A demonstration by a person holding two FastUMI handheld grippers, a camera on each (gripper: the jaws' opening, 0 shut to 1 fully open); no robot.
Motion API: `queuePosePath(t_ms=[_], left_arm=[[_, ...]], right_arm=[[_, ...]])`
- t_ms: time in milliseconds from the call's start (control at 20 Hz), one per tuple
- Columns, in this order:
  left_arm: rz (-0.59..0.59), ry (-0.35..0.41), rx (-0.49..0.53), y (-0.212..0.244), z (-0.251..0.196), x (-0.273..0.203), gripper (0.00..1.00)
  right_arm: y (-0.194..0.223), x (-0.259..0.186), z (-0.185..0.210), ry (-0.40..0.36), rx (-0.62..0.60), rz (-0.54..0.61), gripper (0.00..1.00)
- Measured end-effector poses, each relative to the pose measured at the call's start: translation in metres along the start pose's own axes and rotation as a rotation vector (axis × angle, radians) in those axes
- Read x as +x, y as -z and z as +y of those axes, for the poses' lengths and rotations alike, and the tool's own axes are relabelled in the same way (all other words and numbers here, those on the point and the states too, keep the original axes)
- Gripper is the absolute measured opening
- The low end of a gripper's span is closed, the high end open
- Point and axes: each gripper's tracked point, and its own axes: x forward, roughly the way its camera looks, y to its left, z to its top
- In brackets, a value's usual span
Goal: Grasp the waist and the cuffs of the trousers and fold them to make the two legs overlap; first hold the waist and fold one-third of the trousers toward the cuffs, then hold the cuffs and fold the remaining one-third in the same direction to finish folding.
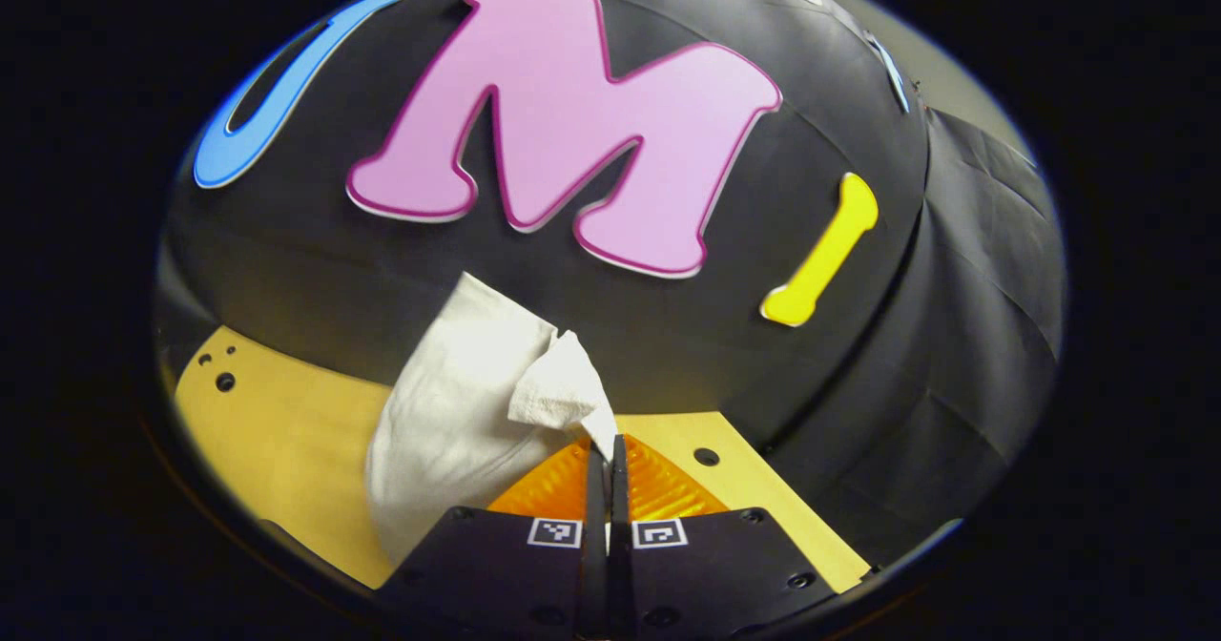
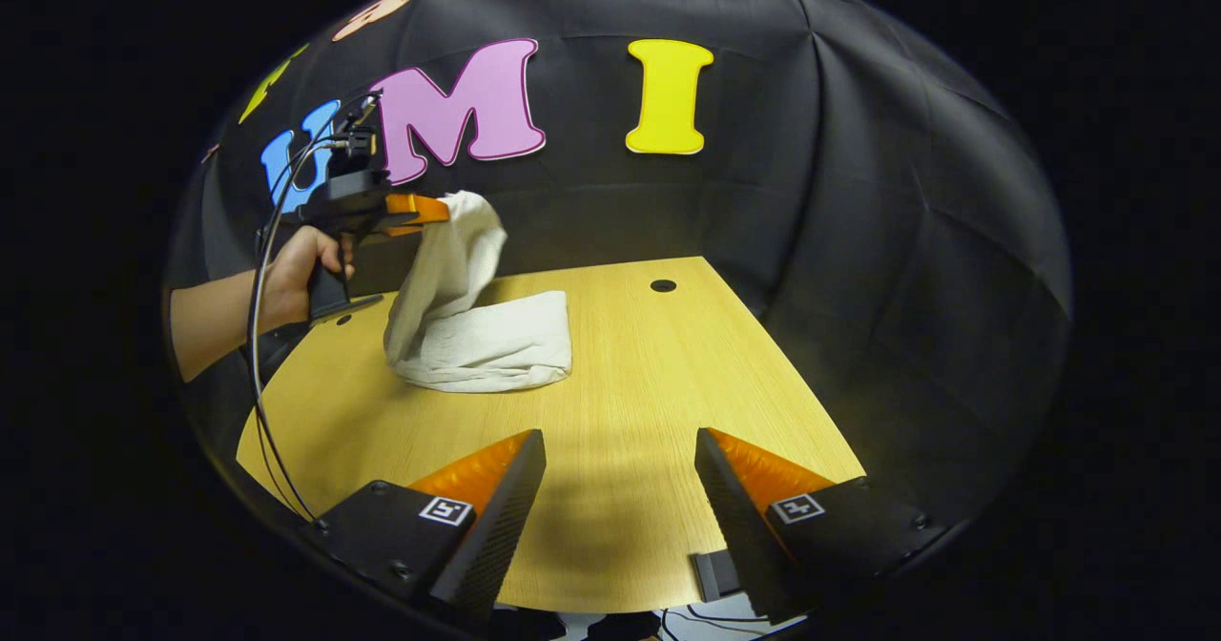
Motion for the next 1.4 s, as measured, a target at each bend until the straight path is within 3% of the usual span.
queuePosePath(t_ms=[300, 400, 450, 550, 600, 800, 1150, 1300, 1350, 1400], left_arm=[[0.159, 0.023, 0.040, 0.095, -0.035, 0.015, 0.05], [0.202, 0.019, 0.049, 0.117, -0.037, 0.012, 0.14], [0.211, 0.005, 0.060, 0.125, -0.035, 0.006, 0.22], [0.223, 0.005, 0.067, 0.137, -0.034, -0.008, 0.63], [0.222, 0.014, 0.061, 0.138, -0.035, -0.019, 0.64], [0.174, -0.011, 0.014, 0.124, -0.021, -0.083, 0.94], [-0.002, -0.233, -0.002, 0.088, 0.026, -0.243, 0.96], [-0.060, -0.309, -0.022, 0.091, 0.038, -0.303, 0.95], [-0.073, -0.341, -0.010, 0.093, 0.047, -0.320, 0.91], [-0.082, -0.386, -0.015, 0.096, 0.057, -0.339, 0.96]], right_arm=[[0.012, -0.012, -0.008, -0.003, -0.004, 0.014, 0.97], [0.011, -0.017, -0.007, -0.005, 0.003, 0.009, 0.98], [0.011, -0.018, -0.007, -0.005, 0.005, 0.003, 0.98], [0.008, -0.021, -0.007, -0.002, 0.003, -0.008, 0.97], [0.007, -0.023, -0.006, -0.002, 0.004, -0.013, 0.97], [-0.007, -0.029, 0.001, -0.010, 0.024, -0.052, 0.98], [-0.037, -0.038, 0.044, -0.088, 0.087, -0.107, 0.99], [-0.045, -0.038, 0.071, -0.137, 0.057, -0.130, 0.99], [-0.046, -0.037, 0.078, -0.147, 0.042, -0.133, 0.99], [-0.049, -0.037, 0.092, -0.173, 0.030, -0.138, 0.99]])
